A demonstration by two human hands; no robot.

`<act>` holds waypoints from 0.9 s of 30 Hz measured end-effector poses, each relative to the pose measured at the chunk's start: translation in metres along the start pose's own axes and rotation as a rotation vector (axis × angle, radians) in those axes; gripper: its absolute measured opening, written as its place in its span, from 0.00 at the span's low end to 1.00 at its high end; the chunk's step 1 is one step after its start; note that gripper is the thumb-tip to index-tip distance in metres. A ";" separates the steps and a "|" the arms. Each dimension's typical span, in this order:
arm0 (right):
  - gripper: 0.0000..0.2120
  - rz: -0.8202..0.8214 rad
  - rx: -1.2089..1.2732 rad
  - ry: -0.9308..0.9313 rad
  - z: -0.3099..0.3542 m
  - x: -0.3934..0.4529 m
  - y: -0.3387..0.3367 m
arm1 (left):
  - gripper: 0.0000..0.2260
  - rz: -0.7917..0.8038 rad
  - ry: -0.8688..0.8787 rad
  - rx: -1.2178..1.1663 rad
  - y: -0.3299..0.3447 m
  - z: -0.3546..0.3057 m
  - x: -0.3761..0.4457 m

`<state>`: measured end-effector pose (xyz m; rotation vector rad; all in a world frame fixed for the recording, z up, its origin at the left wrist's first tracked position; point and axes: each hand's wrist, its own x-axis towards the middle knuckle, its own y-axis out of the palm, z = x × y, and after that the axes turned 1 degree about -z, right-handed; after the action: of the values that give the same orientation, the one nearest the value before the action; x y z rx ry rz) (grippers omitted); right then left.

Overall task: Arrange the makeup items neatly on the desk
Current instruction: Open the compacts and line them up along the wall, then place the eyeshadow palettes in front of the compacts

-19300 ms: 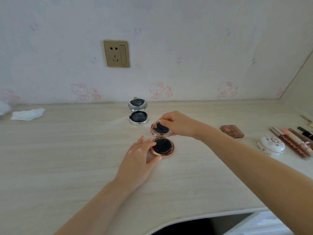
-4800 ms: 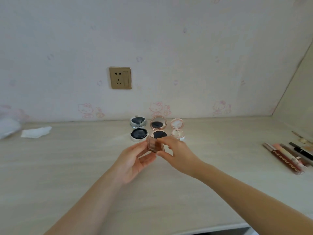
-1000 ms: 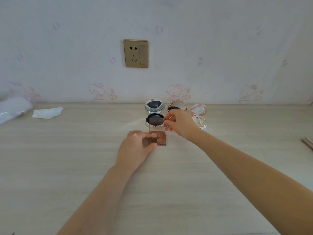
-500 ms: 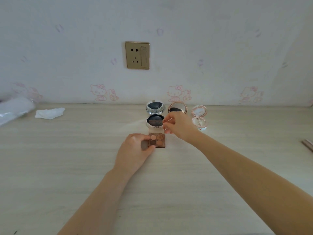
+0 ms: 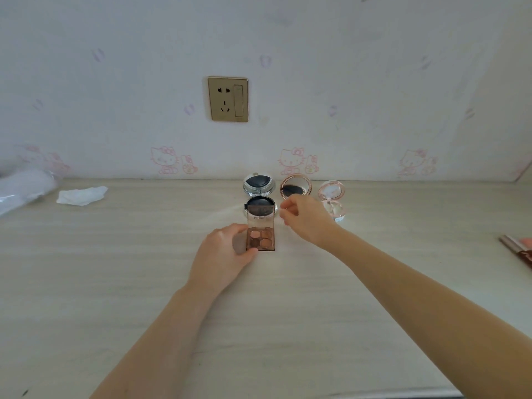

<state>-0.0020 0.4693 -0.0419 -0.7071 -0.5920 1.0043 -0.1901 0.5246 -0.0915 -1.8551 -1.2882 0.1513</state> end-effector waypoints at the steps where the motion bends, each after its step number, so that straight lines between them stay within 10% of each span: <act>1: 0.09 -0.013 -0.011 -0.008 -0.003 -0.003 -0.003 | 0.21 0.001 0.000 0.004 -0.002 -0.001 0.000; 12: 0.16 0.053 -0.363 -0.137 -0.047 -0.058 -0.061 | 0.11 -0.119 0.226 0.203 -0.005 -0.037 -0.003; 27: 0.18 -0.159 -0.539 -0.015 -0.158 -0.153 -0.145 | 0.14 0.195 0.529 0.116 0.110 -0.163 -0.019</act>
<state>0.1273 0.2404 -0.0510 -1.1072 -0.9323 0.7029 -0.0342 0.4046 -0.0712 -1.7598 -0.7204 -0.1525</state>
